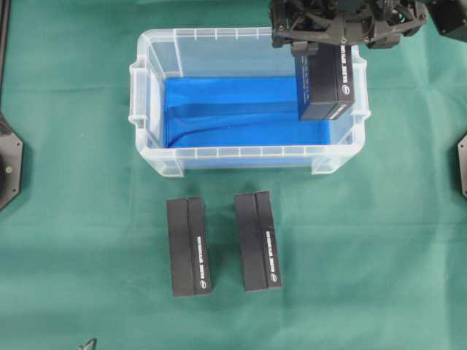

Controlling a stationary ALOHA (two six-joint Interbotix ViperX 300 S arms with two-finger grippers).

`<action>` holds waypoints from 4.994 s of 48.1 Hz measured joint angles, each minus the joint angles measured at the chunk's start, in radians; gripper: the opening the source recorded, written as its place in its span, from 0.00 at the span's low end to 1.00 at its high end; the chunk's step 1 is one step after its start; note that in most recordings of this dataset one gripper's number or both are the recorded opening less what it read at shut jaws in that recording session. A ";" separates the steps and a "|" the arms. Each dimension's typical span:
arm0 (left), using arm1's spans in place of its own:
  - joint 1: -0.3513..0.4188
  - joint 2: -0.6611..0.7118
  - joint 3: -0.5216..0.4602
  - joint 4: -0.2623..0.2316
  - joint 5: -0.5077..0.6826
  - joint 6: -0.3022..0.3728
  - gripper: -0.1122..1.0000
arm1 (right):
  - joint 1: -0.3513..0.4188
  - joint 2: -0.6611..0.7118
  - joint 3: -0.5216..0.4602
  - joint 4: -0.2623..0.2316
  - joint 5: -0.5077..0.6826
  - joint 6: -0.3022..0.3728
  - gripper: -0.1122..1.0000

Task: Take the box out of the case with the right arm.
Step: 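Carry the box toward the viewer, right of the other boxes, then lower the box onto the cloth in line with the others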

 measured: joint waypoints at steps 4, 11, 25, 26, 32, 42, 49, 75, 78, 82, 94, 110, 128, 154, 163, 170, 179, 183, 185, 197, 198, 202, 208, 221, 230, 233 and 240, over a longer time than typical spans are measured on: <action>0.000 0.000 0.000 0.002 0.000 0.000 0.10 | 0.000 0.000 -0.002 0.000 0.000 -0.002 0.68; 0.000 0.000 0.000 0.000 0.000 0.000 0.10 | 0.000 0.000 -0.002 -0.002 0.000 -0.002 0.68; 0.000 0.000 0.000 0.002 0.000 0.000 0.10 | 0.002 0.000 -0.002 0.000 0.002 -0.002 0.68; 0.000 0.000 0.000 0.000 0.000 0.000 0.10 | 0.000 0.000 -0.002 0.000 0.000 -0.002 0.68; -0.002 0.000 0.000 0.000 0.000 0.000 0.10 | 0.003 0.000 -0.002 0.000 0.002 -0.003 0.68; 0.000 0.000 0.000 0.002 0.002 0.000 0.10 | 0.029 0.000 -0.002 0.006 0.000 0.005 0.68; 0.000 0.002 0.000 0.000 0.000 0.000 0.10 | 0.069 0.000 -0.002 0.008 0.009 0.028 0.68; 0.000 0.011 0.000 0.000 0.000 0.000 0.10 | 0.351 0.000 -0.002 0.009 0.083 0.284 0.68; 0.000 0.011 0.000 0.002 0.002 0.000 0.10 | 0.387 0.000 -0.002 0.009 0.083 0.313 0.68; -0.002 0.011 0.000 0.000 0.000 0.000 0.10 | 0.434 0.000 -0.002 0.009 0.083 0.359 0.68; -0.002 0.011 0.000 0.002 0.000 0.000 0.10 | 0.561 0.000 -0.002 0.012 0.084 0.506 0.68; 0.000 0.011 0.002 0.000 0.000 0.000 0.10 | 0.591 0.000 -0.002 0.012 0.109 0.534 0.68; 0.000 0.011 0.000 0.000 0.000 0.000 0.10 | 0.591 0.000 0.009 0.011 0.115 0.545 0.68; -0.002 0.011 0.000 0.002 0.000 -0.002 0.10 | 0.575 0.000 0.233 0.066 -0.086 0.584 0.68; 0.000 0.011 0.002 0.000 0.002 0.000 0.10 | 0.575 0.000 0.330 0.069 -0.190 0.598 0.68; 0.000 0.011 0.002 0.000 0.000 0.000 0.10 | 0.574 0.000 0.413 0.089 -0.296 0.603 0.68; 0.000 0.012 0.002 0.002 0.000 0.000 0.10 | 0.568 0.000 0.512 0.100 -0.410 0.603 0.68; 0.000 0.012 0.000 0.000 0.000 0.000 0.10 | 0.560 0.000 0.534 0.100 -0.433 0.603 0.68; 0.000 0.011 0.000 0.000 0.000 0.000 0.10 | 0.557 0.000 0.543 0.100 -0.440 0.604 0.68; 0.000 0.012 0.000 0.002 0.000 0.000 0.10 | 0.551 0.000 0.557 0.100 -0.460 0.603 0.68; 0.000 0.011 0.000 0.002 0.000 0.000 0.10 | 0.551 0.000 0.558 0.100 -0.460 0.603 0.68; 0.000 0.011 0.002 0.002 0.000 0.000 0.10 | 0.551 0.000 0.558 0.100 -0.465 0.601 0.68; 0.000 0.011 0.000 0.002 0.000 0.000 0.10 | 0.551 0.000 0.558 0.100 -0.466 0.601 0.68; 0.000 0.012 0.002 0.000 0.002 0.000 0.10 | 0.549 0.000 0.558 0.100 -0.466 0.603 0.68; 0.000 0.011 0.000 0.000 0.000 0.000 0.10 | 0.549 0.000 0.558 0.100 -0.465 0.609 0.71; 0.000 0.011 0.002 0.002 0.000 0.000 0.10 | 0.549 0.000 0.558 0.100 -0.465 0.615 0.84; 0.000 0.012 0.000 0.002 0.000 0.000 0.10 | 0.549 0.000 0.557 0.100 -0.465 0.618 0.94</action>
